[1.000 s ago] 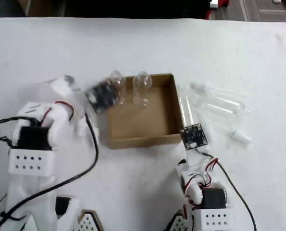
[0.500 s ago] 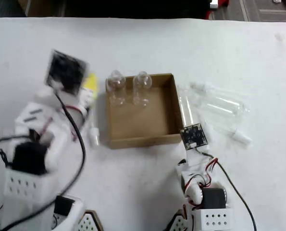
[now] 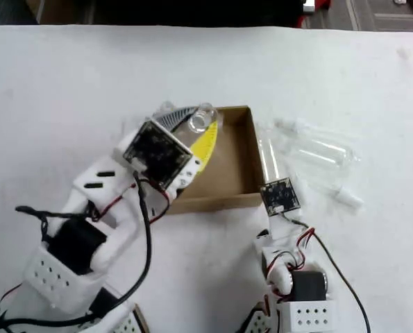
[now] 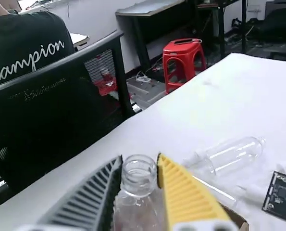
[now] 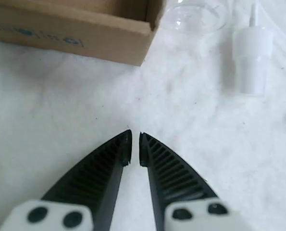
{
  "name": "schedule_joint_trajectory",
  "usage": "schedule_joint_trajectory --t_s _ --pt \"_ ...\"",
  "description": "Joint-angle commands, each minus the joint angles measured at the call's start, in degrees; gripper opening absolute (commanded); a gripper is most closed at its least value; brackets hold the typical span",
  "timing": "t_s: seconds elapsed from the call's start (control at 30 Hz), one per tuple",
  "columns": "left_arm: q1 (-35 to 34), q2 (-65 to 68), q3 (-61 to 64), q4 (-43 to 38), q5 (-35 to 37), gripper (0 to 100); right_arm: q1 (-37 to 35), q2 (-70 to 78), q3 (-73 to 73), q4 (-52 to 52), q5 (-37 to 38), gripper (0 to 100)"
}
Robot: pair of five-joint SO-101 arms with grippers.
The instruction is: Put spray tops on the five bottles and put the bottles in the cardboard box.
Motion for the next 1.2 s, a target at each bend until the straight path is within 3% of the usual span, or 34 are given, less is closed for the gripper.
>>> schedule_joint_trajectory --t_s 0.0,0.27,0.5,0.63,0.83,0.93,1.07,1.17 --pt "1.3 0.8 -0.1 -2.2 -1.1 7 0.5 0.0 0.5 0.4 0.3 1.6" --pt "4.4 10.0 -0.1 -13.6 0.0 2 0.5 0.0 0.5 0.4 0.3 1.6" --pt "3.1 25.5 -0.1 -40.2 20.2 2 0.5 0.0 0.5 0.4 0.3 1.6" --pt "-0.1 30.7 -0.1 -42.4 30.0 2 0.5 0.0 0.5 0.4 0.3 1.6" --pt "-1.7 36.8 0.6 -45.4 29.7 2 0.1 0.0 0.5 0.4 0.3 1.7" --pt "-1.2 40.9 4.6 -55.3 25.8 2 0.1 0.0 0.5 0.4 0.3 1.7" --pt "-0.2 45.6 12.2 -74.5 20.1 2 0.1 0.0 0.5 0.4 0.3 1.7" --pt "-0.2 48.7 13.1 -79.0 19.3 2 0.1 0.0 0.5 0.4 0.3 1.8"
